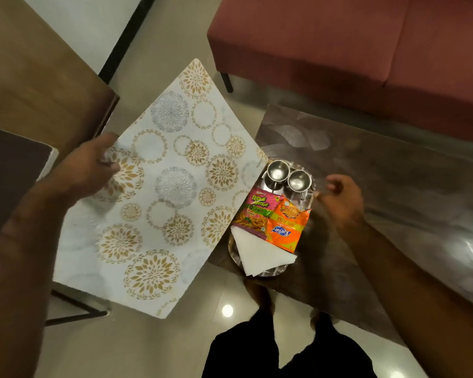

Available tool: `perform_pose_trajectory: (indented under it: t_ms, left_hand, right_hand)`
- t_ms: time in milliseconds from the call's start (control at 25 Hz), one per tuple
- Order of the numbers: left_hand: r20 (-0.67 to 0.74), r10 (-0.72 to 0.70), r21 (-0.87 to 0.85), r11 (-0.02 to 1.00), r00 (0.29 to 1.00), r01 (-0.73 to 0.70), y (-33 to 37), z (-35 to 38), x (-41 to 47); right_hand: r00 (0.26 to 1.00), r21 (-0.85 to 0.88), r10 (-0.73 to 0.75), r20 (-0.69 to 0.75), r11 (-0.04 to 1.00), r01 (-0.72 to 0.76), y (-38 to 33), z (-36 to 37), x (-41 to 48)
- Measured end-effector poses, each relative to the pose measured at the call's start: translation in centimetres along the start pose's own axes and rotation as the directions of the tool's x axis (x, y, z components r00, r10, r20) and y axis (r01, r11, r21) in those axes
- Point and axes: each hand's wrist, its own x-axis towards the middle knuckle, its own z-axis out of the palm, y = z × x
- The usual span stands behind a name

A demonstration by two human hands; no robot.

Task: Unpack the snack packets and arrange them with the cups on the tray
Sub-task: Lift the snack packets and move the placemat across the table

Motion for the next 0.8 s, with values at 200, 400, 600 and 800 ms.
perform_pose_trajectory:
  t_ms: [200, 400, 600, 800]
  left_hand:
    - [0.306, 0.097, -0.096, 0.993, 0.947, -0.071, 2.2, -1.0, -0.6]
    - [0.474, 0.213, -0.151, 0.976, 0.854, -0.160, 5.1, 3.9, 0.3]
    - [0.574, 0.182, -0.048, 0.981, 0.798, -0.189, 6.9, 6.6, 1.6]
    - [0.674, -0.065, 0.225, 0.967, 0.736, -0.120, 4.0, 7.4, 1.2]
  right_hand:
    - [0.945, 0.044, -0.175, 0.275, 0.984, 0.170, -7.7, -1.7, -1.4]
    - [0.875, 0.144, -0.152, 0.460, 0.985, 0.095, -10.0, -4.5, -2.7]
    - [0.945, 0.192, -0.074, 0.318, 0.981, 0.012, -5.9, -8.7, -2.6]
    - [0.974, 0.276, 0.006, 0.226, 0.959, -0.070, -2.5, -13.5, -3.2]
